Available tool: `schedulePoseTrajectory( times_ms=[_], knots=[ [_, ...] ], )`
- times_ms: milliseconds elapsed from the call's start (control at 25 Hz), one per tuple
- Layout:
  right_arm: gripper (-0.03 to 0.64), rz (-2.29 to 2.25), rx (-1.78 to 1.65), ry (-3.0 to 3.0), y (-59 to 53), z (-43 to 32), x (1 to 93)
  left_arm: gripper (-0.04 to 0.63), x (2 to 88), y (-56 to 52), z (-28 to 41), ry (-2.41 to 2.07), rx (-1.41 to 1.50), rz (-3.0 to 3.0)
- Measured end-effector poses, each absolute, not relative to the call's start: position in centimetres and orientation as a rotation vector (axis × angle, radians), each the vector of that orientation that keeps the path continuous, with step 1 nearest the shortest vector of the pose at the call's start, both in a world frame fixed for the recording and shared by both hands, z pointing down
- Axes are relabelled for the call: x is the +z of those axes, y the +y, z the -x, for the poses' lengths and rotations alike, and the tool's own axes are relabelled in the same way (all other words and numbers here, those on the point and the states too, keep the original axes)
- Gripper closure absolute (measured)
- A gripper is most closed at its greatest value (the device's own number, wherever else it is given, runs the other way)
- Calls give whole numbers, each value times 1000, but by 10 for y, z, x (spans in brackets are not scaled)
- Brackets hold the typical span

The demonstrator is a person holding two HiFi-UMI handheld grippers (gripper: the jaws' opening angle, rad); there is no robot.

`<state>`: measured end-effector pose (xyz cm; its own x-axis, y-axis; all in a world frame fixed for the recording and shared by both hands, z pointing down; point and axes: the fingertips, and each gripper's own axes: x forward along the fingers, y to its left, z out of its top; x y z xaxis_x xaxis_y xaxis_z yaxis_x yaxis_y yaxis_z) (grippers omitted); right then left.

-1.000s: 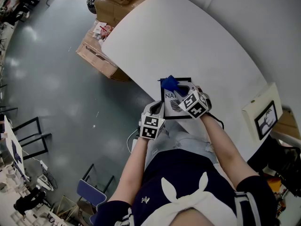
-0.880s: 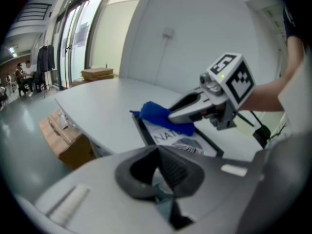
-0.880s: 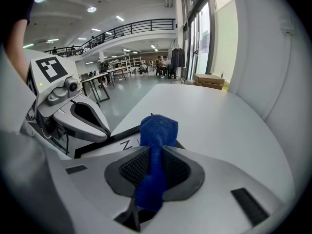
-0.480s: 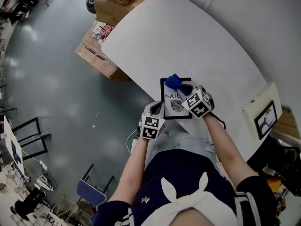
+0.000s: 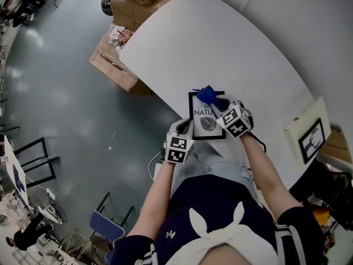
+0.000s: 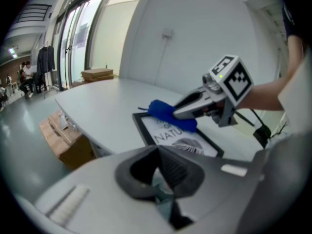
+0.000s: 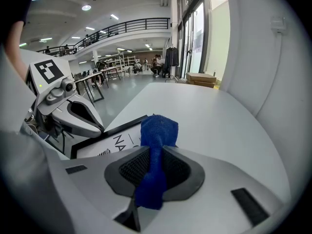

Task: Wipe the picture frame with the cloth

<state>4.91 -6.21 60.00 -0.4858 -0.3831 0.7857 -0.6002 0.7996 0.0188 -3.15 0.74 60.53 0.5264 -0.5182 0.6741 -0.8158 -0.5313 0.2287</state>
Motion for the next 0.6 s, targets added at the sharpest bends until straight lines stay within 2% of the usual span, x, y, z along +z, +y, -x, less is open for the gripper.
schedulePoseTrajectory(
  times_ms=[600],
  knots=[
    [549, -807, 376, -2125, -63, -74, 597, 594, 605, 8, 31, -1084, 721, -2225]
  ],
)
